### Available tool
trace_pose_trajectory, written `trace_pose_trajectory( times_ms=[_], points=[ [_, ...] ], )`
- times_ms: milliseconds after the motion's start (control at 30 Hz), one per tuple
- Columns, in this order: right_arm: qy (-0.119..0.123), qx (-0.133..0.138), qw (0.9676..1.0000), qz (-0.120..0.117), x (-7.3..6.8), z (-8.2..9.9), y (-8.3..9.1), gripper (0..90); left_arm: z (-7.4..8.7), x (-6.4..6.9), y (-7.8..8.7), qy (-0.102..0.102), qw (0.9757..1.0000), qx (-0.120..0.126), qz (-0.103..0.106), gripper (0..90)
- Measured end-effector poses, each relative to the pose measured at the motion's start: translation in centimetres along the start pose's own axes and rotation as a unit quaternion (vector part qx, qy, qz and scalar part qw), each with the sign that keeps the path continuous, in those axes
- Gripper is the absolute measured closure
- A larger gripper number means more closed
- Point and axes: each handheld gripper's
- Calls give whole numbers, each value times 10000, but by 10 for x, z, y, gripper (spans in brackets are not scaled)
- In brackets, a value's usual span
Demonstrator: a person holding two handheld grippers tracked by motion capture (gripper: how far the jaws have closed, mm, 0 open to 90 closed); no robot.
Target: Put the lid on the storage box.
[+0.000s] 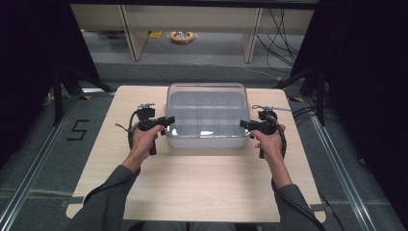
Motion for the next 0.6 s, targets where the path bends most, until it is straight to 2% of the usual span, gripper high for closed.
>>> trace_pose_trajectory(
  times_ms=[67, 133, 167, 200, 233, 300, 433, 467, 600],
  points=[
    [-125, -94, 9999, -73, -1, 0, 2, 519, 0, 1, 0, -20, 10000, 4, -13, 542],
    [-135, -99, 9998, -48, -1, 0, 1, 519, 1, 1, -1, -78, 10000, 2, -31, 532],
    [96, 28, 9999, 10, 2, -1, 0, 520, 1, 2, -1, -99, 9999, 9, -40, 526],
    [29, -43, 10000, -15, 1, -1, 2, 520, 1, 2, -1, -135, 9999, -3, -68, 522],
    [-164, -85, 9998, -36, -1, 0, 1, 520, 1, 3, -1, -148, 9999, -6, -59, 518],
    [-62, 29, 10000, -33, 0, 0, -1, 520, 2, 4, -2, -164, 9998, 25, -81, 512],
    [-104, 26, 9999, -103, 1, 1, 0, 521, 2, 5, -2, -228, 9997, 8, -129, 497],
    [69, 100, 9999, -80, 4, 0, -1, 520, 2, 6, -3, -250, 9996, -1, -142, 492],
    [74, 102, 9999, -70, 4, 0, -1, 519, 2, 8, -3, -287, 9993, -69, -232, 480]
  ],
)
Point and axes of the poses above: each handheld gripper's, and its own axes: y roughly backward along the jaws, z roughly out of its underside, x roughly to its right, and after that the axes turned 10 degrees about z, right-handed
